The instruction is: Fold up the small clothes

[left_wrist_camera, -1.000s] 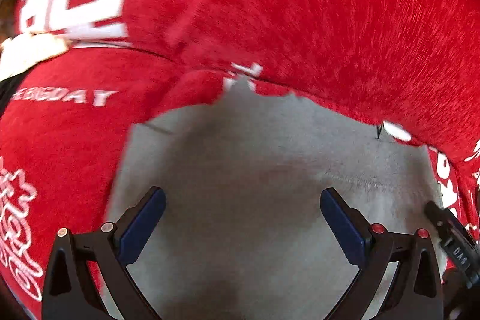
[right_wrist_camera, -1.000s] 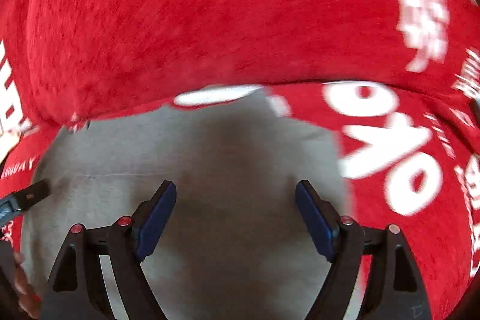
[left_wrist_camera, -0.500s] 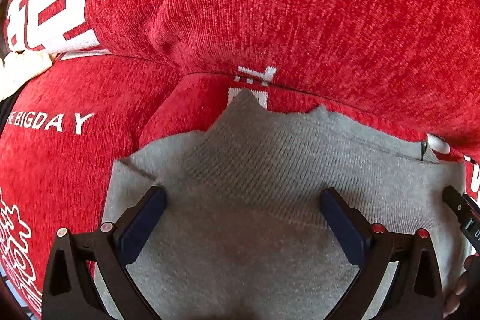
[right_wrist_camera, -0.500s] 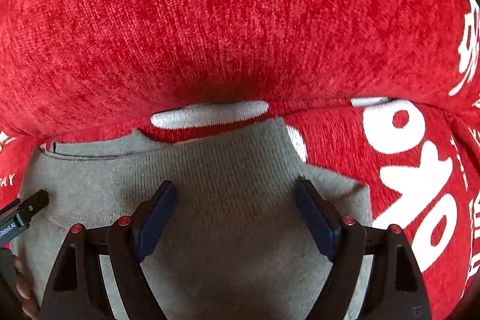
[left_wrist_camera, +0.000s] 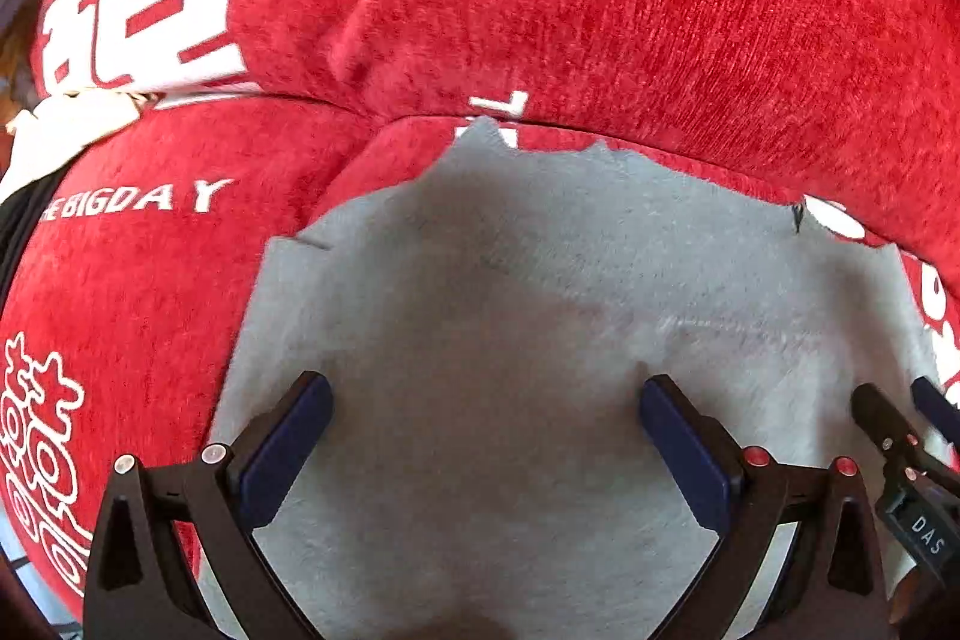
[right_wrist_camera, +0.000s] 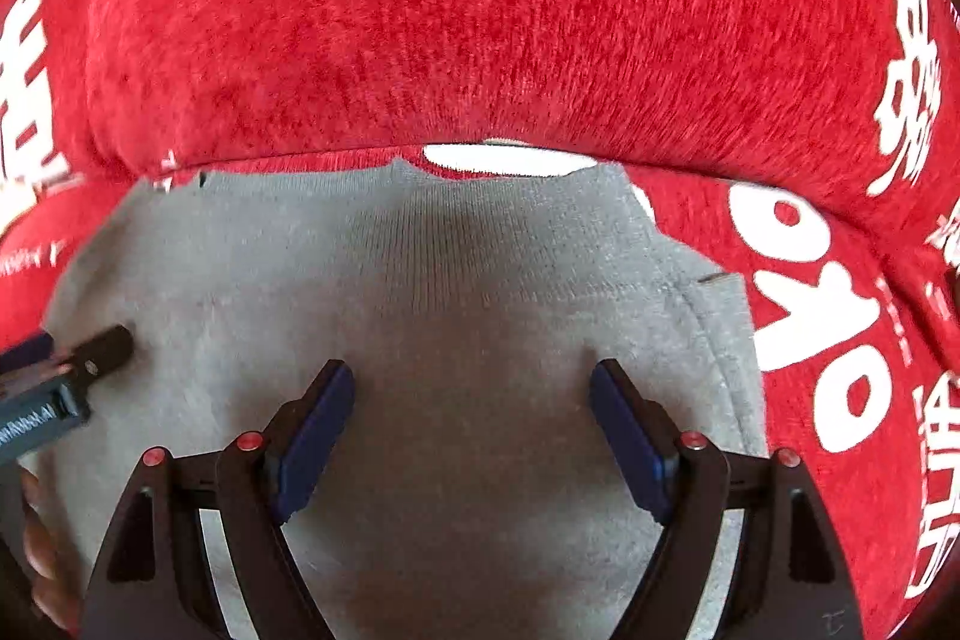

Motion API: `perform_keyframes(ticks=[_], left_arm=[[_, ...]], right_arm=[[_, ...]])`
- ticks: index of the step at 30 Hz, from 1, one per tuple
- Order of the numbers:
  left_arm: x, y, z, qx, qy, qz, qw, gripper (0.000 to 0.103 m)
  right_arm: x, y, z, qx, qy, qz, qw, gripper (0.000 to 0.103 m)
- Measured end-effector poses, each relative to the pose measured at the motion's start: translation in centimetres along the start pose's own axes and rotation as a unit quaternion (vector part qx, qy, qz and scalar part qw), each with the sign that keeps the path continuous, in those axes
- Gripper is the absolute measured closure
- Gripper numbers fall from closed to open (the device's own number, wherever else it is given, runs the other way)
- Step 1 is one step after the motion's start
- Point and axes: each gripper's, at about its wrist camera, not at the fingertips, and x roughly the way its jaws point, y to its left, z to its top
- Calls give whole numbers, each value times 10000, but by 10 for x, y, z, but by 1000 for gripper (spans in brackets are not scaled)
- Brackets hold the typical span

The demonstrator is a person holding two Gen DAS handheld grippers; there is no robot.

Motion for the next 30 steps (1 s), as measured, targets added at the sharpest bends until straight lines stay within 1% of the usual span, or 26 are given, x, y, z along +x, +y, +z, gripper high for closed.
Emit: perform_keyframes(ticks=[2, 4, 6, 7, 10, 11, 12, 14, 16, 18, 19, 20, 21, 23, 26, 27, 30], left_arm=[[-6, 6, -10, -14, -36, -34, 10000, 0], [-16, 18, -25, -137, -46, -193, 9997, 0], [-25, 24, -50, -207, -103, -265, 9994, 0], [-29, 25, -58, -193, -166, -273, 9993, 0], [-40, 29, -85, -90, -415, -305, 9986, 0], [-45, 32, -91, -91, -463, -347, 9983, 0], [-49, 36, -98, -103, -449, -426, 9980, 0], [-55, 47, -106, -99, -399, -553, 9976, 0], [-69, 64, -113, -147, -535, -638, 9964, 0], [-75, 85, -110, -348, -646, -693, 9949, 0], [-71, 98, -103, -521, -549, -798, 9939, 0], [-62, 107, -97, -639, -375, -974, 9925, 0], [-48, 118, -89, -800, -84, -1308, 9881, 0], [-25, 133, -77, -1115, 300, -1576, 9807, 0], [2, 137, -59, -1358, 656, -1993, 9683, 0], [4, 134, -56, -1333, 642, -1977, 9690, 0], [9, 114, -42, -985, 609, -1921, 9745, 0]], right_arm=[[-14, -12, -12, 17, -55, -13, 10000, 19], [-28, -17, -29, 89, -149, 59, 9998, 19], [-39, -23, -46, 84, -216, 85, 9997, 19], [-44, -25, -59, 47, -250, 54, 9997, 19], [-55, -27, -73, -202, -589, -39, 9981, 19], [-60, -27, -77, -252, -628, -68, 9977, 19], [-59, -26, -73, -258, -596, -52, 9979, 19], [-66, -25, -78, -301, -485, -8, 9984, 18], [-73, -23, -82, -372, -452, 13, 9983, 18], [-84, -24, -86, -324, -588, 51, 9977, 18], [-89, -23, -87, -274, -630, 82, 9976, 18], [-92, -22, -87, -237, -640, 140, 9976, 18], [-92, -20, -88, -226, -638, 171, 9976, 18], [-95, -14, -88, -269, -639, 191, 9974, 18], [-95, -5, -89, -400, -628, 182, 9971, 18], [-94, -2, -89, -449, -601, 182, 9970, 18], [-91, 3, -89, -531, -567, 132, 9969, 18]])
